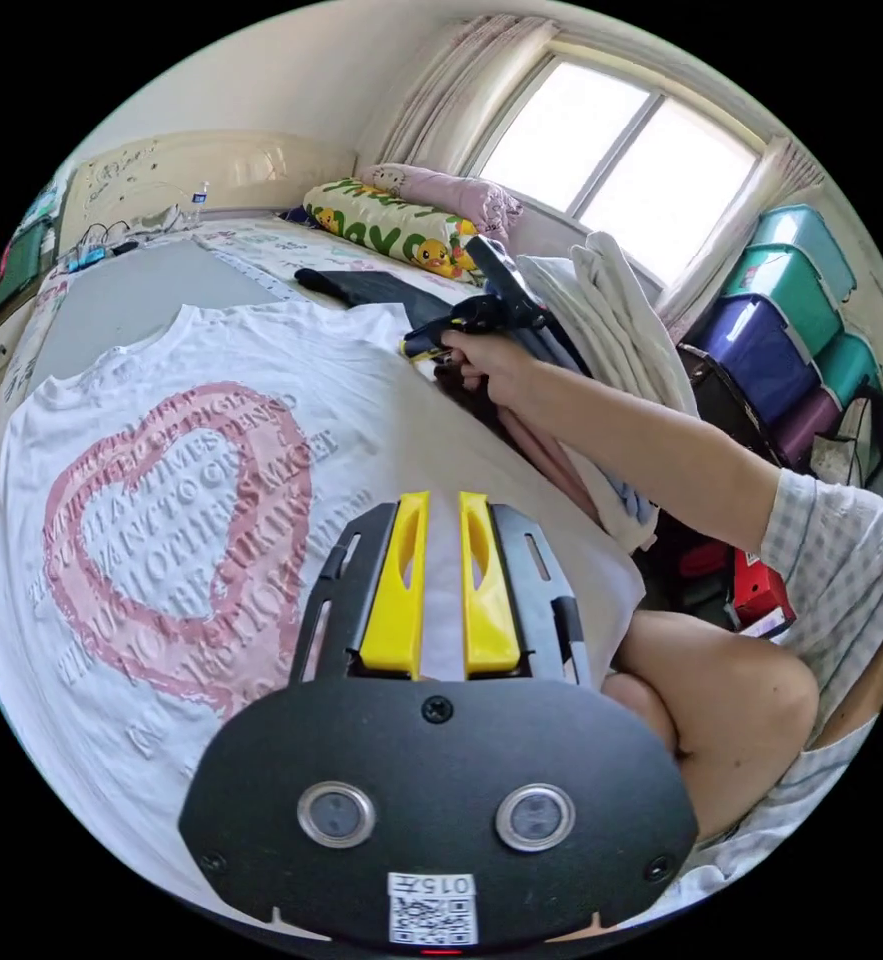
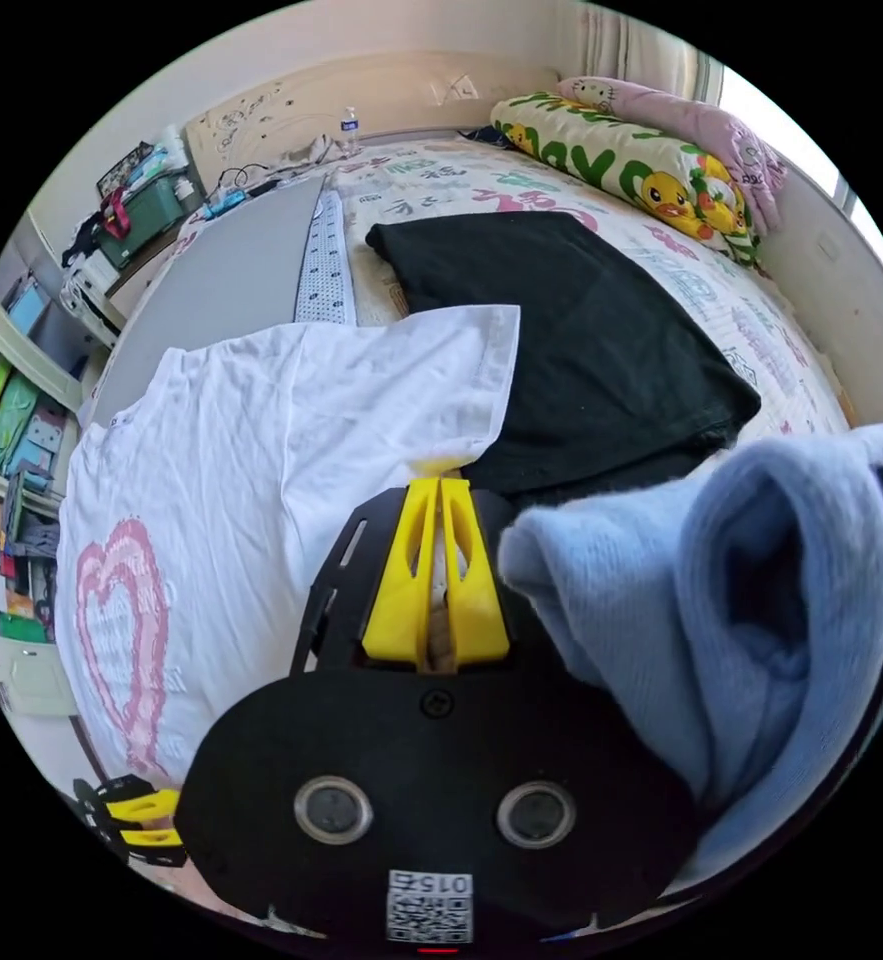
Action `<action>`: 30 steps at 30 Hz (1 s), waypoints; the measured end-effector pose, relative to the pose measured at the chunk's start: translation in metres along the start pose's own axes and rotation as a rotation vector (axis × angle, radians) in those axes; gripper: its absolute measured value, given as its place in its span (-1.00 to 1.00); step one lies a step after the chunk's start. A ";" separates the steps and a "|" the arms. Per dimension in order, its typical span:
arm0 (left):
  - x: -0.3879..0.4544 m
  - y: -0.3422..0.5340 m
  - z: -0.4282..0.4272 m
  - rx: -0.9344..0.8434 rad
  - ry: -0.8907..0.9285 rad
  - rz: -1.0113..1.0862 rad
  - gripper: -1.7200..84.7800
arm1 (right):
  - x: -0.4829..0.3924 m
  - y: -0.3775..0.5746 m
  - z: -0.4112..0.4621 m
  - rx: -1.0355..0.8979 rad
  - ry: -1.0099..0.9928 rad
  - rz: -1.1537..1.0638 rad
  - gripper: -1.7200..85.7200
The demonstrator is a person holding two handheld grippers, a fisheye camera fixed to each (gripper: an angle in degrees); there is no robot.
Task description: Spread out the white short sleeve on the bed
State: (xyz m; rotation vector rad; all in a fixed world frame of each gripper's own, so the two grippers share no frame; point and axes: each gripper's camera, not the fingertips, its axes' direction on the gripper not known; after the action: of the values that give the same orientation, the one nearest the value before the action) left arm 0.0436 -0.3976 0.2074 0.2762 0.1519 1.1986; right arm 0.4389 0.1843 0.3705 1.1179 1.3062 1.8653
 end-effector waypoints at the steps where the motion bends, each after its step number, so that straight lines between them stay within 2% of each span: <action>1: -0.002 -0.007 0.005 -0.035 -0.008 -0.016 -0.83 | -0.012 0.010 -0.008 0.053 -0.007 -0.019 -0.98; 3: -0.003 -0.017 0.010 -0.073 -0.006 -0.012 -0.83 | -0.038 0.034 -0.035 0.199 0.001 -0.083 -0.98; 5: -0.004 -0.025 0.007 -0.068 0.001 -0.007 -0.83 | -0.085 0.079 -0.074 0.349 -0.085 -0.268 -0.98; 6: -0.006 -0.026 0.004 -0.056 0.000 -0.010 -0.82 | -0.098 0.092 -0.081 0.365 -0.113 -0.333 -0.98; 8: -0.015 -0.032 -0.017 0.008 -0.013 -0.038 -0.81 | -0.154 0.143 -0.086 0.286 -0.207 -0.621 -0.98; 11: -0.037 -0.041 -0.050 0.115 -0.066 -0.112 -0.78 | -0.193 0.191 -0.049 0.101 -0.292 -0.778 -0.98; 14: -0.060 -0.065 -0.066 0.152 -0.122 -0.150 -0.73 | -0.194 0.211 -0.028 0.050 -0.339 -0.757 -0.98; 18: -0.088 -0.113 -0.059 0.111 -0.160 -0.166 -0.68 | -0.179 0.220 -0.038 0.100 -0.415 -0.689 -0.93; 21: -0.096 -0.152 -0.041 0.036 -0.235 -0.134 -0.65 | -0.177 0.234 -0.040 0.150 -0.343 -0.685 -0.82; 24: -0.112 -0.179 -0.016 -0.063 -0.180 -0.148 -0.64 | -0.194 0.253 -0.035 0.138 -0.361 -0.740 -0.77; 27: -0.121 -0.196 0.012 -0.190 -0.238 -0.125 -0.69 | -0.224 0.272 -0.021 0.087 -0.340 -0.813 -0.77; 29: -0.119 -0.208 0.014 -0.221 -0.363 -0.066 -0.85 | -0.235 0.285 -0.017 0.104 -0.258 -0.815 -0.92; 30: -0.120 -0.210 0.011 -0.220 -0.374 -0.062 -0.87 | -0.234 0.288 -0.019 0.102 -0.245 -0.808 -0.93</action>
State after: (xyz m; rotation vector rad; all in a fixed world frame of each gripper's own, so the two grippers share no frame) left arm 0.1921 -0.5812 0.1533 0.2950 -0.2937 1.0716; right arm 0.5307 -0.1164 0.5683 0.6735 1.4277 1.0462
